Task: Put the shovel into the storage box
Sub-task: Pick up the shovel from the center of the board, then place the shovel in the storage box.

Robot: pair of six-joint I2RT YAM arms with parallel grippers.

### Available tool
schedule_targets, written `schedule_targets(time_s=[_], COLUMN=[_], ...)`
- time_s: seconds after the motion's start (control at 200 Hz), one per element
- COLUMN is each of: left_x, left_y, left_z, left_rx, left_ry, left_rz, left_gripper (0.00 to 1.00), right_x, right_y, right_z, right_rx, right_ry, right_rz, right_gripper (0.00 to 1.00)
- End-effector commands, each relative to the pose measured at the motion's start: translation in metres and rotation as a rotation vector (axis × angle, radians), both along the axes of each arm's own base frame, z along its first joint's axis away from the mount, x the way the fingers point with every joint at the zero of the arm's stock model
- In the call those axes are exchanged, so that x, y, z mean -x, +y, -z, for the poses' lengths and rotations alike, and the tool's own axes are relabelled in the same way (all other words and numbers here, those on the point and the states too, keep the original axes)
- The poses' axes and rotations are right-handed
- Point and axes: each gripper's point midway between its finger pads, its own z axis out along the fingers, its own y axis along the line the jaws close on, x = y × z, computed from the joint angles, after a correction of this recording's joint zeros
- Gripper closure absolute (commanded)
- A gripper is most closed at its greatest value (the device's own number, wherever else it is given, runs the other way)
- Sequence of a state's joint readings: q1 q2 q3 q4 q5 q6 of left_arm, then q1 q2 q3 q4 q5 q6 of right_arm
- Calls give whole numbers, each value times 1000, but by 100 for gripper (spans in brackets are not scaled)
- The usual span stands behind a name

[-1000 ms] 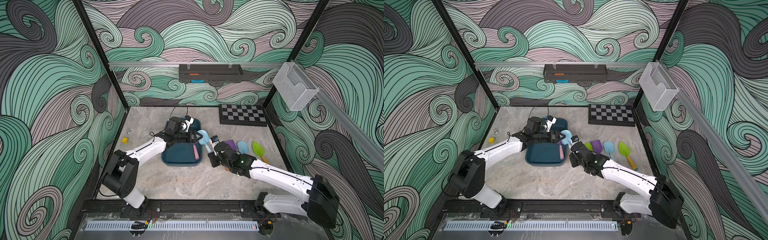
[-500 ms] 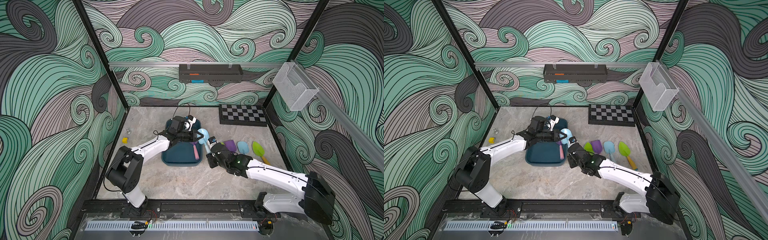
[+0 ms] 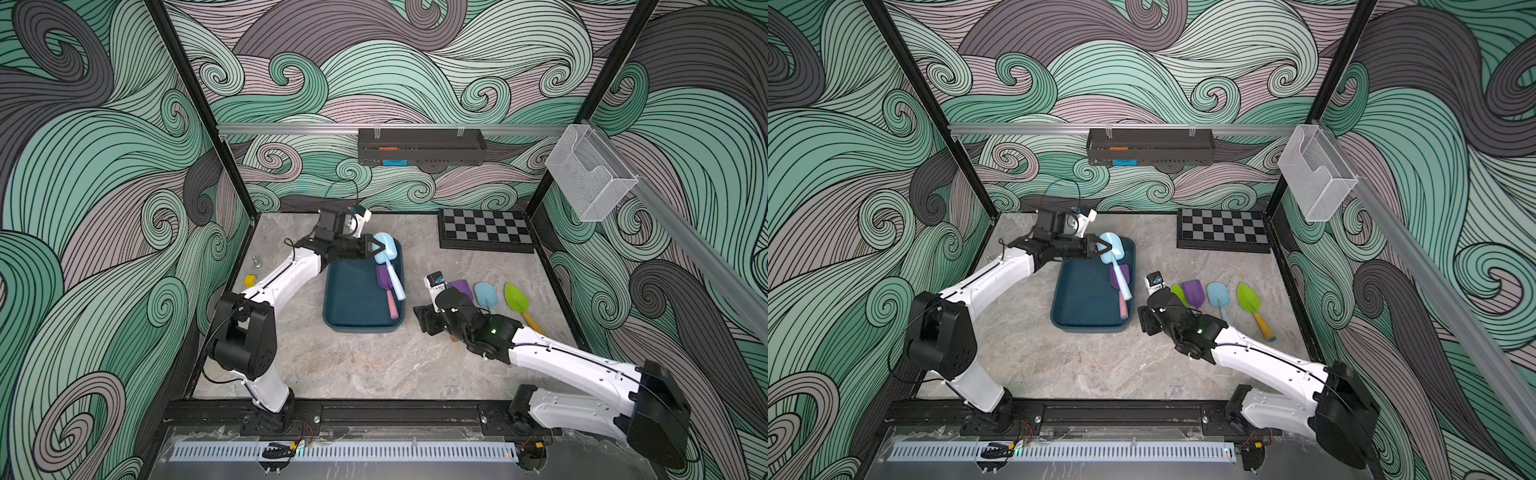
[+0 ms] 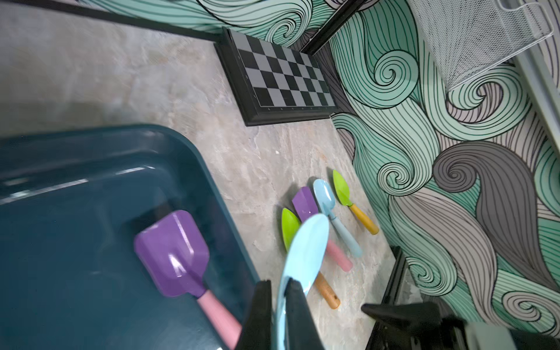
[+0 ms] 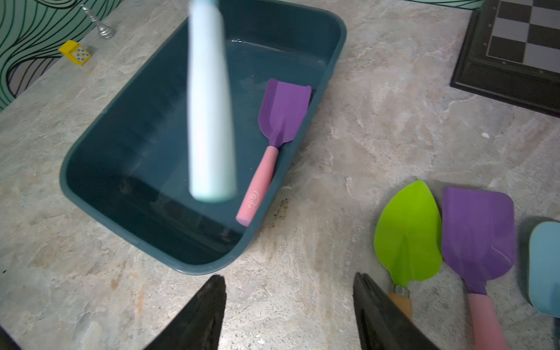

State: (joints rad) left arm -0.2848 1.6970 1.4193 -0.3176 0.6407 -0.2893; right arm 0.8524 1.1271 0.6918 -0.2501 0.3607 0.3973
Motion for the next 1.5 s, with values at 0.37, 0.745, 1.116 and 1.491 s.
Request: schedule_targets(time_s=[0.37,0.745,1.116,1.491], left_x=[-33,-13,-6,-9], left_y=[54,30,35,37], left_z=[114,181,197,126], left_rx=[-151,-196,-245,-254], left_ry=[273,430,474,319], left_rz=[83,173,127,65], left_gripper=[100,96,71,57], right_x=[4,0,-6,-9], right_y=[-50,-50,-51,-54], right_z=[42,41,50,89], right_rx=[36,43,47,47], right_ry=[106,106,127,230], right_rz=[131,136,151,201], right_gripper=[25,25,23,28])
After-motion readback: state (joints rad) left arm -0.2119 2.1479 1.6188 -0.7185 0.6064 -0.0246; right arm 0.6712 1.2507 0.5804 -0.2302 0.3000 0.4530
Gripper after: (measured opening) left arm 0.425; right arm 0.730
